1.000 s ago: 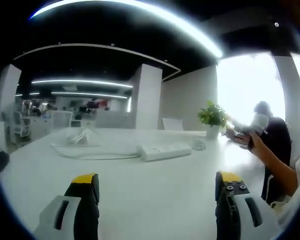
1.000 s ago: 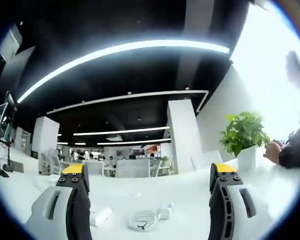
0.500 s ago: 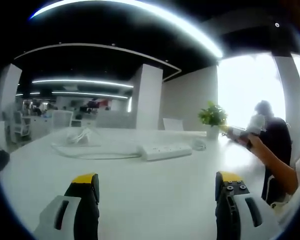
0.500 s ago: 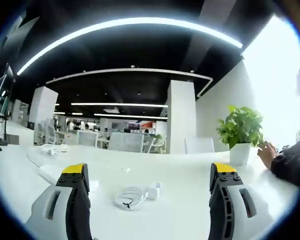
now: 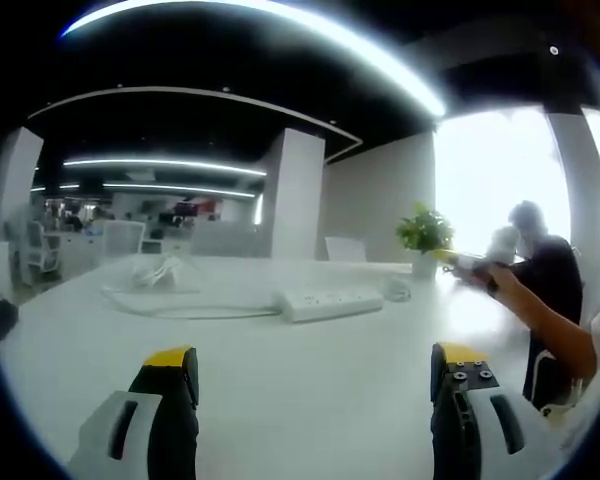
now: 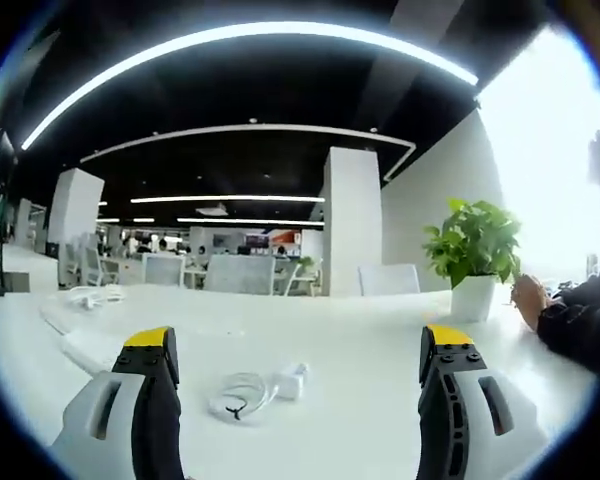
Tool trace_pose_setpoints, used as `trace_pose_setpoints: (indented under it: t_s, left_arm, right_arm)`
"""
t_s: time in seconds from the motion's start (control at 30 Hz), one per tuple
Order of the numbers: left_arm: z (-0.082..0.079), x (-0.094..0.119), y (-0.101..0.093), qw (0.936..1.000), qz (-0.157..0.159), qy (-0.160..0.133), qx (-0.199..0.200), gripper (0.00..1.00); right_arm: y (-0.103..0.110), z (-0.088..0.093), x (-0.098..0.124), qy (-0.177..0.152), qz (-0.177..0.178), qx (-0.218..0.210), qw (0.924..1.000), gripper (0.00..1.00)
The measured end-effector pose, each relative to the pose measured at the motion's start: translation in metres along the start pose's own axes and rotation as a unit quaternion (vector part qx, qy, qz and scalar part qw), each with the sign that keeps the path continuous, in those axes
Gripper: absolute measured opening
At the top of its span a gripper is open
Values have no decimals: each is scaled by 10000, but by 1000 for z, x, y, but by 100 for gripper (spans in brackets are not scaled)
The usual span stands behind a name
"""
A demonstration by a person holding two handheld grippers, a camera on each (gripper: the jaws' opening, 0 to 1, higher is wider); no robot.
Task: Straighten the power strip on the desk, plug the charger into it
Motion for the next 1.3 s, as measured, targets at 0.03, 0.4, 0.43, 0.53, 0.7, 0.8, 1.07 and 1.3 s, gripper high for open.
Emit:
trace_pose_setpoints:
  t_s: [0.03,0.4,0.43,0.53,0.7,0.8,1.07,1.3]
  left_arm:
    - [0,0,0,10000,4,5,0,99]
    - [2,-2,-2,10000,45,18,-9,99]
    - [2,-2,-2,10000,42,26,-12,99]
    - [3,-3,-2,10000,55,23,-4,99]
    - [2,-3,-3,10000,75,16,-22,99]
    - [2,-4,-5,9999,90,15,-53,99]
    - [1,-4,-6,9999,109,4,-60,99]
    - [0,-1,-5,9999,77,-6,-68,99]
  right_arm:
    - [0,0,-2,3,17,22,10000,100]
    - [5,10,-24,262,116,69,9996,100]
    - [7,10,-24,276,120,59,9995,100]
    - [8,10,-26,278,157,55,9995,100]
    - [10,11,-35,342,187,-149,9991,100]
    - [14,11,-37,368,212,-134,9990,100]
    - [22,11,-55,426,327,-185,9984,100]
    - [33,14,-67,469,331,-246,9980,100]
Point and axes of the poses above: the point that each gripper's makers call its tool centre point, and the gripper's own axes: x roughly backward along the fingers, y roughly to its left, z roughly out of its underside, the point moved 9 cm from there along x, roughly backward along the fingers, and after that the axes turned 15 degrees about x, right-handed, at the moved point
